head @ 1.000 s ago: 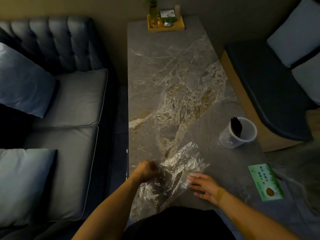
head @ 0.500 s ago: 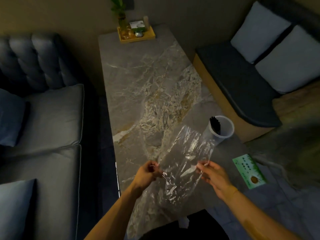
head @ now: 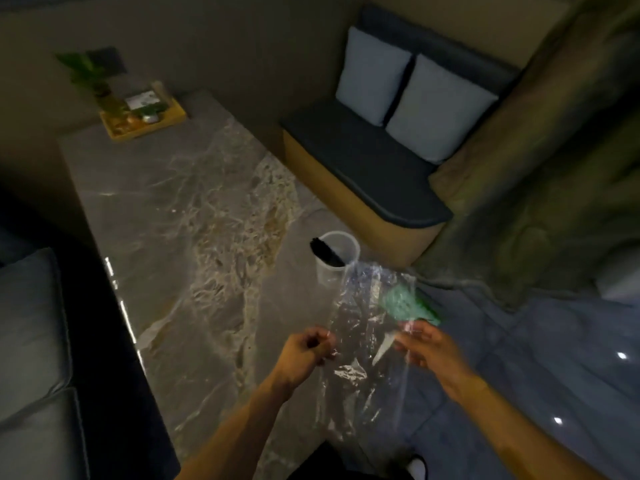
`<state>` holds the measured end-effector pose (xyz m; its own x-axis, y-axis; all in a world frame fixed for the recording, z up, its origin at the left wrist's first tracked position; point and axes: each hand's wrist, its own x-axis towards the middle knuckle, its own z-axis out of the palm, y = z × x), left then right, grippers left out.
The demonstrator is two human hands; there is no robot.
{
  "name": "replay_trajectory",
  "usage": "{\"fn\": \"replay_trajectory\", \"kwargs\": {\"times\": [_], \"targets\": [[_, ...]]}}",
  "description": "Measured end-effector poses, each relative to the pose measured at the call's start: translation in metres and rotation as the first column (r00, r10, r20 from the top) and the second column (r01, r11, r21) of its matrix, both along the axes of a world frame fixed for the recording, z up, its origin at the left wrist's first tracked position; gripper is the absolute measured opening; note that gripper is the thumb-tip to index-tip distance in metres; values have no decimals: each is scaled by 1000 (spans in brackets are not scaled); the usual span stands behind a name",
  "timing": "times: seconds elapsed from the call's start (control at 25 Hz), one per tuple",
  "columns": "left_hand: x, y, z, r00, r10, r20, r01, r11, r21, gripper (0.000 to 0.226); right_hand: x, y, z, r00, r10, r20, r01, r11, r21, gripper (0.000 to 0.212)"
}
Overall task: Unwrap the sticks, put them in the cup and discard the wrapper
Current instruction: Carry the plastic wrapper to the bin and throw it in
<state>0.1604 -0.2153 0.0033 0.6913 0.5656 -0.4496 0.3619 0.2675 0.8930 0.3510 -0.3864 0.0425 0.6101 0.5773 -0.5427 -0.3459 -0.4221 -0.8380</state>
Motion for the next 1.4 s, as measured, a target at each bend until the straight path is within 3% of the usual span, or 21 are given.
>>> {"fn": "replay_trajectory", "kwargs": {"times": [0.12, 0.32, 0.52, 0.76, 1.04, 1.4], "targets": [[42, -32, 3, 998, -50, 32, 49, 998, 35, 8, 17, -56, -9, 996, -78, -48, 76, 997, -25, 19], [117, -107, 12, 976, -211, 48, 208, 976, 57, 13, 53, -165, -15, 959, -283, 6, 283, 958, -41, 15], [197, -192, 17, 925, -380, 27, 374, 920, 121, 25, 93, -273, -6, 898, -433, 75, 435, 901, -6, 5], [274, -281, 27, 856, -517, 0, 513, 847, 138, 18, 120, -379, 7, 800, -590, 105, 589, 807, 42, 4], [337, -353, 49, 758, -652, -12, 646, 748, 152, 13, 134, -451, 4, 688, -718, 110, 717, 695, 53, 5], [436, -393, 42, 632, -775, -7, 766, 623, 159, 11, 191, -486, 4, 551, -821, 149, 828, 560, 26, 4]]}}
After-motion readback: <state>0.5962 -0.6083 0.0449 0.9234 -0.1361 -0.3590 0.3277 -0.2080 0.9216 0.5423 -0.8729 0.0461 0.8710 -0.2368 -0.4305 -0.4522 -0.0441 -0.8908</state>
